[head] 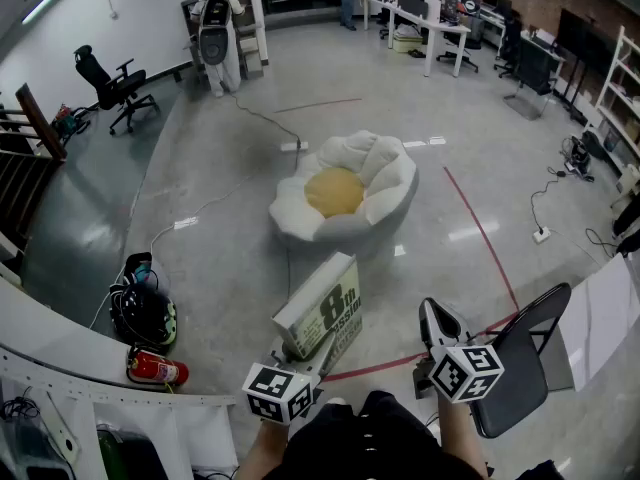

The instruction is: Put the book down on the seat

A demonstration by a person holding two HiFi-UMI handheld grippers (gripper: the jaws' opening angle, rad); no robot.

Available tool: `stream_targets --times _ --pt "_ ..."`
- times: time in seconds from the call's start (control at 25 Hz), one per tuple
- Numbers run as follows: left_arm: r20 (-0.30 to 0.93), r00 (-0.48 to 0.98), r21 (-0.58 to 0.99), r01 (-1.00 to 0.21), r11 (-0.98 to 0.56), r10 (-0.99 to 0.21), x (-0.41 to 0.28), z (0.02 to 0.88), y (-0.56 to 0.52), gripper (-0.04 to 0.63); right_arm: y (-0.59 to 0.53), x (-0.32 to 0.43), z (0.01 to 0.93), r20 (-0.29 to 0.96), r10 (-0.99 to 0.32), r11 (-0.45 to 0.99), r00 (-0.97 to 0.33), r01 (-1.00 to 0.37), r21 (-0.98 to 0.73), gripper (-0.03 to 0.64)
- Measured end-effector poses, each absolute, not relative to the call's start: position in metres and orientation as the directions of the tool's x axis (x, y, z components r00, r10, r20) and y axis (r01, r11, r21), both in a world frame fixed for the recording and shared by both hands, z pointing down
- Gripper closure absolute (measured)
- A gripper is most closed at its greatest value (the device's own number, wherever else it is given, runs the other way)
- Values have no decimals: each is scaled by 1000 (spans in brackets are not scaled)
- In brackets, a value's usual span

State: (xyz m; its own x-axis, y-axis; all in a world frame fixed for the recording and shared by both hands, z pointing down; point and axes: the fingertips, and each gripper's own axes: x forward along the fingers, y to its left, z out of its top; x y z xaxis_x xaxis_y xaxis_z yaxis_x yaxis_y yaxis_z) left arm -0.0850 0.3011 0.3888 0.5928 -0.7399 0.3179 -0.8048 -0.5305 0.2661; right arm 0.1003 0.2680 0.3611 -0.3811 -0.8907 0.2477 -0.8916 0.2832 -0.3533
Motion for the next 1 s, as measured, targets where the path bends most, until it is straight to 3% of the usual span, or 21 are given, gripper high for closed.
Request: stream_targets --times 1.0 --pt "337 643 278 -766 -580 -688 -111 409 328 433 301 67 373 217 -915 236 -339 -889 -393 604"
